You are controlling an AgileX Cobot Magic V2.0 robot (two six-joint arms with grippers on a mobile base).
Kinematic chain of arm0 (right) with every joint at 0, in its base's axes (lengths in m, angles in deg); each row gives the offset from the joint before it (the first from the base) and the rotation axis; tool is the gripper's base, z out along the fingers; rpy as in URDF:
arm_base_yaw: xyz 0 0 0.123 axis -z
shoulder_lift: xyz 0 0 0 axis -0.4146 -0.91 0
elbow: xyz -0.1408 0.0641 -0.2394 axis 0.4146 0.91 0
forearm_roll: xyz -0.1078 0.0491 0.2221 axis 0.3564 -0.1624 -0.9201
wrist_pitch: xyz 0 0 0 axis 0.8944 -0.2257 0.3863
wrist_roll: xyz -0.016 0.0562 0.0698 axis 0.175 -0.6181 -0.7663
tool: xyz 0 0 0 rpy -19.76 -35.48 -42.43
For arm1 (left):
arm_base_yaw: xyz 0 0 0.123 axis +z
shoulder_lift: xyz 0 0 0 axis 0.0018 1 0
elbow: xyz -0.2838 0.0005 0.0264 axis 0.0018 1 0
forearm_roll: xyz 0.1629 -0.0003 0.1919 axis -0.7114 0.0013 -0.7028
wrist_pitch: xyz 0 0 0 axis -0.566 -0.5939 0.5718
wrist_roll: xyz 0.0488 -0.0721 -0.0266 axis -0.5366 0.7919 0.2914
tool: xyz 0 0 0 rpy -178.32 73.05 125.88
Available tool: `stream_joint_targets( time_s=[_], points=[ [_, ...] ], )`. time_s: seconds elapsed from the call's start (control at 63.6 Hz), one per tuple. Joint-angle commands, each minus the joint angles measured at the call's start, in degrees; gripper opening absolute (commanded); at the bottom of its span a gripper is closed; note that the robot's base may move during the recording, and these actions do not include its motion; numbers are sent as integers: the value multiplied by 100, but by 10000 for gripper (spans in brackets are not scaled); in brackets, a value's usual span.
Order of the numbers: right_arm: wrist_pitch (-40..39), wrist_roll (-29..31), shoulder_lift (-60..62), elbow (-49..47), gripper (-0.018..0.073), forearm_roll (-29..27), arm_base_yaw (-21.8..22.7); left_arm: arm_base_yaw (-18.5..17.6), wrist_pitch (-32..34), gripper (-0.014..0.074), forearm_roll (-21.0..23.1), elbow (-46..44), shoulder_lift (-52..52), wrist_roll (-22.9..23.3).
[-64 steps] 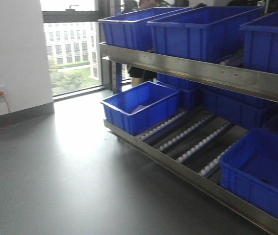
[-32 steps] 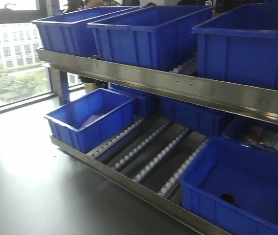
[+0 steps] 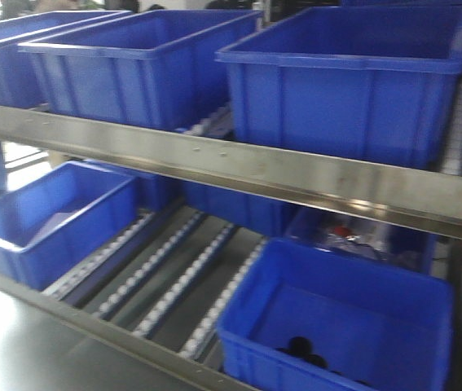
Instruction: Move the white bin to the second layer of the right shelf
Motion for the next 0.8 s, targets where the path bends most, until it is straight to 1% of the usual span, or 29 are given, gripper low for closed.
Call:
stream_joint_targets(
  time_s=[0.0,0.786],
  points=[
    [-617,24,-15,-169,57,31,32,-15,500,85,29,190,-76,43],
    [-617,24,-15,-169,57,31,32,-15,500,85,29,190,-76,43]
  ],
)
